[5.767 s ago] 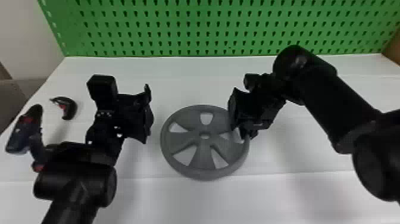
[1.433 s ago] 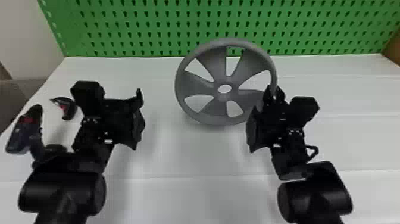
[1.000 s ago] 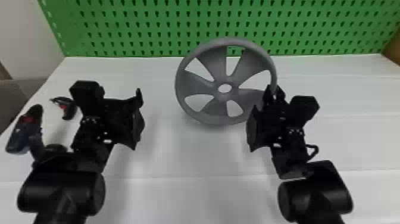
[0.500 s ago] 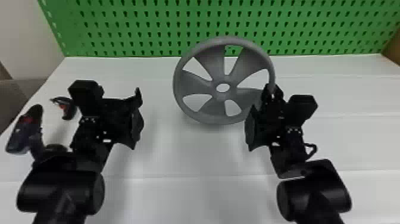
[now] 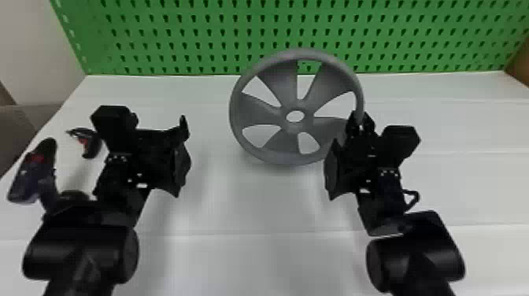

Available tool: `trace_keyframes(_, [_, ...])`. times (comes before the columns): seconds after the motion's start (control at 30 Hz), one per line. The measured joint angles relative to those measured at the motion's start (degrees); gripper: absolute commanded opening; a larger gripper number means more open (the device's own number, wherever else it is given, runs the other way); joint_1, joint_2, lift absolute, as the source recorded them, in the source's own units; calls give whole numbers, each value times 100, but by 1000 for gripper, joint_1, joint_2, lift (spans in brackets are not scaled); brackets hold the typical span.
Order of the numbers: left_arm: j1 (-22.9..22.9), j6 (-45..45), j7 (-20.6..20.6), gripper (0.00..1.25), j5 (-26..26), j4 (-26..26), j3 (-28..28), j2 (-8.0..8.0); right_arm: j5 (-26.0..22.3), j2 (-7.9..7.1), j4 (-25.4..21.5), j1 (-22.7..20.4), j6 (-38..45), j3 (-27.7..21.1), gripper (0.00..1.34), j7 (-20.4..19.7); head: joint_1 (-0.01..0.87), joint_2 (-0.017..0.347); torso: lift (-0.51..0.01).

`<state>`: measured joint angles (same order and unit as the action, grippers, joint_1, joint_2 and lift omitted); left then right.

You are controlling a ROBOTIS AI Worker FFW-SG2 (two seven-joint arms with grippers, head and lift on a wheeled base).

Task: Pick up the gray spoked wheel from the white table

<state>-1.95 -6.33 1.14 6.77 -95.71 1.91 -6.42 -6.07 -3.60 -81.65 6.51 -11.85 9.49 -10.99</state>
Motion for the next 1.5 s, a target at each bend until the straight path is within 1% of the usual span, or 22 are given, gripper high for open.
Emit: trace_keyframes(1.5, [-16,35,9,1120,15,-1,-27,0,9,17,0,39,60,-10,203,0,767,35,-107])
